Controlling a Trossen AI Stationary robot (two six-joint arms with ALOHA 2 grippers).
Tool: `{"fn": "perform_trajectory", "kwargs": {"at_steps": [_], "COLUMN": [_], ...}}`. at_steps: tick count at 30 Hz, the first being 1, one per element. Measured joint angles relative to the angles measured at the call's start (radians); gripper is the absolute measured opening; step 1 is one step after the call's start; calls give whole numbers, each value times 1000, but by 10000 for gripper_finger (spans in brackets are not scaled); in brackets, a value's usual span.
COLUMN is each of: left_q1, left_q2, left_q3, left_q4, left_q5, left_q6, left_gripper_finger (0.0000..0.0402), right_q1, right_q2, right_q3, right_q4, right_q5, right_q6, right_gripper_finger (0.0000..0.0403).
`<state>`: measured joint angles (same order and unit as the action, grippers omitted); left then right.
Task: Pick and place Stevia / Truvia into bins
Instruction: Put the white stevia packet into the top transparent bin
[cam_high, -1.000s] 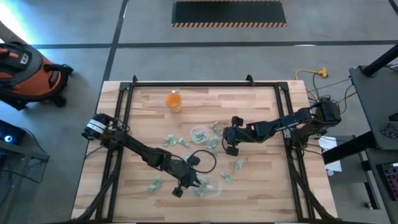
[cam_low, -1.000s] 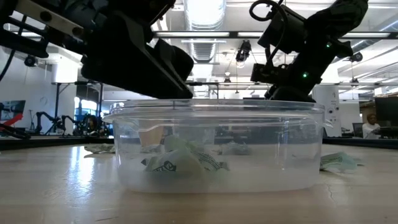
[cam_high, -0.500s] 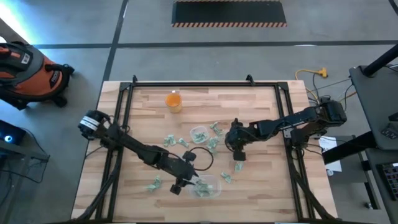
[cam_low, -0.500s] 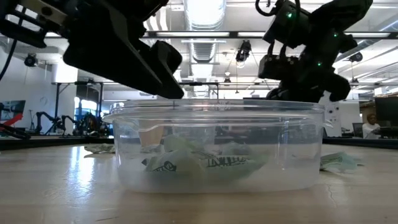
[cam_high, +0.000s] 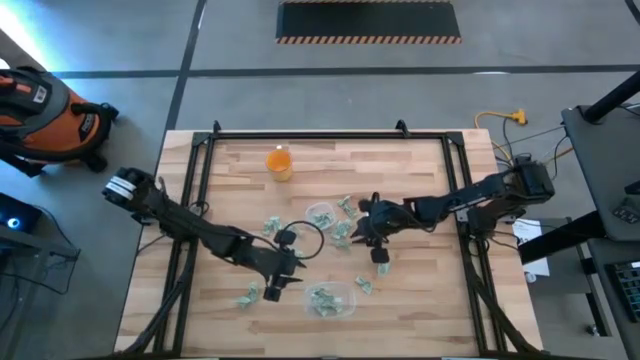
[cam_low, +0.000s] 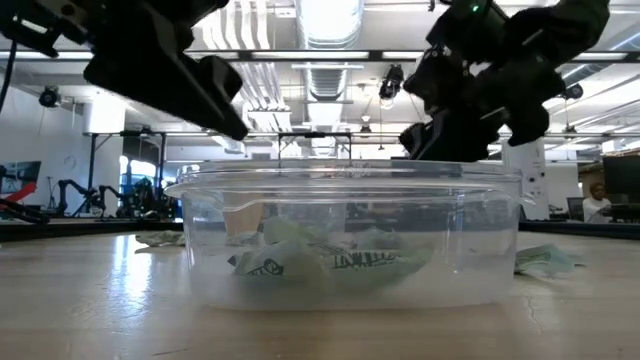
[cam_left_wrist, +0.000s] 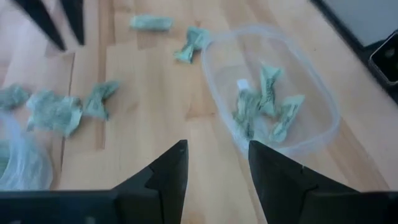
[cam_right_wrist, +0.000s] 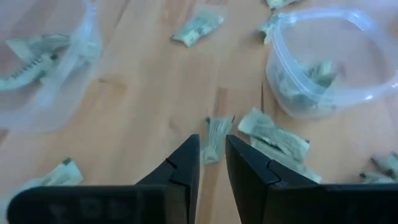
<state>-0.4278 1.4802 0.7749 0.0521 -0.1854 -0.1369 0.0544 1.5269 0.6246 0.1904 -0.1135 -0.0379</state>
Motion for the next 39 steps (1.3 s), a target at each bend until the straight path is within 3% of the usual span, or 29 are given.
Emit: {"fn": "perform_trajectory", "kwargs": {"at_steps": [5,20,39], "left_q1": [-1,-8,-9], "left_q2": [-29,-59,-58], "left_q3": [-21,-46,-48], "left_q4": [11,10,10], "left_q5": [-19,-56,-55], "left_q6": [-16,-40,-40], "left_gripper_finger": [152,152,152], "right_q1": [0,0,18], "right_q2": [69,134,212], "right_q3": [4,7,7], "right_q4": [8,77,158], "right_q5": [8,8,47], "right_q6": [30,143,143], "right_gripper_finger": [77,176,180]}}
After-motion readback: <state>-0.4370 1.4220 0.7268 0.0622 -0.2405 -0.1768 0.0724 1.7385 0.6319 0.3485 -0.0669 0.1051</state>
